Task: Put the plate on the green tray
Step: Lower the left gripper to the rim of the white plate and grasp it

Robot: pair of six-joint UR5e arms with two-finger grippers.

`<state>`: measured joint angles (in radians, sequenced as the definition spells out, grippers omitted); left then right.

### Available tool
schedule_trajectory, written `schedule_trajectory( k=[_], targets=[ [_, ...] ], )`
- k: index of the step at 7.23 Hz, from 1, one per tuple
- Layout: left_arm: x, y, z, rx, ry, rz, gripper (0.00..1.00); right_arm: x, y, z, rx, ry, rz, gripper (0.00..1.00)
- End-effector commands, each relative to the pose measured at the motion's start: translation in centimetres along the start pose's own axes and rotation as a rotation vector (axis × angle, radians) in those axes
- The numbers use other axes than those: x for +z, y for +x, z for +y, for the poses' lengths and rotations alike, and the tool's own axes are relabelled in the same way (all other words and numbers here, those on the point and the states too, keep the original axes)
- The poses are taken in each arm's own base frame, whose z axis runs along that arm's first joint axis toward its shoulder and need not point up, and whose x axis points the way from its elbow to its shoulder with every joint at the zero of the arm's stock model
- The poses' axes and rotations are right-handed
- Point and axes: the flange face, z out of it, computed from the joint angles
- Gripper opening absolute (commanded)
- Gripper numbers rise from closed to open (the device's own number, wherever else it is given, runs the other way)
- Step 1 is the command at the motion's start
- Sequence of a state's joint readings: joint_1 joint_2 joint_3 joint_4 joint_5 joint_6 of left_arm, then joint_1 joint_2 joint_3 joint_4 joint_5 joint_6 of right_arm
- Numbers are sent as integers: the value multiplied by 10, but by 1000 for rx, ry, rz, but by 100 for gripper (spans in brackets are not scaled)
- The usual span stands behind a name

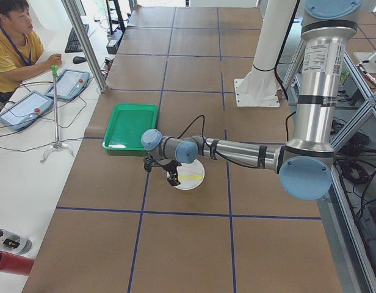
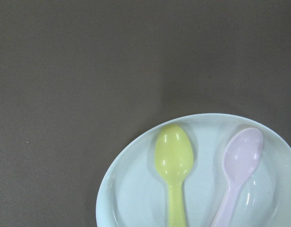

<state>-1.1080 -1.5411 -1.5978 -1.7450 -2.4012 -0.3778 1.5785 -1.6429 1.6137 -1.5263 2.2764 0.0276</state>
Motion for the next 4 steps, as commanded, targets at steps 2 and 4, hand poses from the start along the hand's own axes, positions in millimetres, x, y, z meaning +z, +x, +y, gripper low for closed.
schedule_trajectory(
  k=[2,4],
  targets=[
    [23,-36,28,15,21,-9,100,0,0,0,0,0,0,100],
    [37,-47,20,23,25,-5,98,0,0,0,0,0,0,100]
  ],
)
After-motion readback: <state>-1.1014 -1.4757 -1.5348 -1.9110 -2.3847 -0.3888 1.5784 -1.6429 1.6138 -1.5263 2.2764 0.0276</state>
